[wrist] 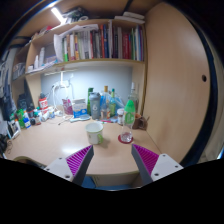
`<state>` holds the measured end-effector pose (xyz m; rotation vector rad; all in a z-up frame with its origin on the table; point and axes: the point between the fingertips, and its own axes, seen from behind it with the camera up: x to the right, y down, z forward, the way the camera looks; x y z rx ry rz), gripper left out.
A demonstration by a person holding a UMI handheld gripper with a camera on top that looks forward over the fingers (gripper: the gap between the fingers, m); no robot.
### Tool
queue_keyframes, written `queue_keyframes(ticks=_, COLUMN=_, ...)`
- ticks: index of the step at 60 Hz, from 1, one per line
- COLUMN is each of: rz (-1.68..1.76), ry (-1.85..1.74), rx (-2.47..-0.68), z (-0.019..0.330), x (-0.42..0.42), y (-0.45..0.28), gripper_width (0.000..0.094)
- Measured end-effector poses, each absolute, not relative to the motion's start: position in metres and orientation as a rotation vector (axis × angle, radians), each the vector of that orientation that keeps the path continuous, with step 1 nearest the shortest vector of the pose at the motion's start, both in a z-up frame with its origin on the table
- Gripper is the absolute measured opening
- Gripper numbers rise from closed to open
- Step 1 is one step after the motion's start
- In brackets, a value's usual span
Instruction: Pour water
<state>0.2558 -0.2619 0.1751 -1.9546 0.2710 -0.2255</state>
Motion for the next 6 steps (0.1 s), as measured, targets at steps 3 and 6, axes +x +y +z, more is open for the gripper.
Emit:
queue_keyframes(ticks=3, rz=-0.233, ry=0.260, rx=-1.966, z=0.181, x=0.239, y=-0.279, gripper_width=0.0843)
queue_keyframes(ticks=6, rz=-0.229, ry=0.252, rx=-1.971, z=0.187, x=0.222, y=-0.296, gripper_width=0.0842)
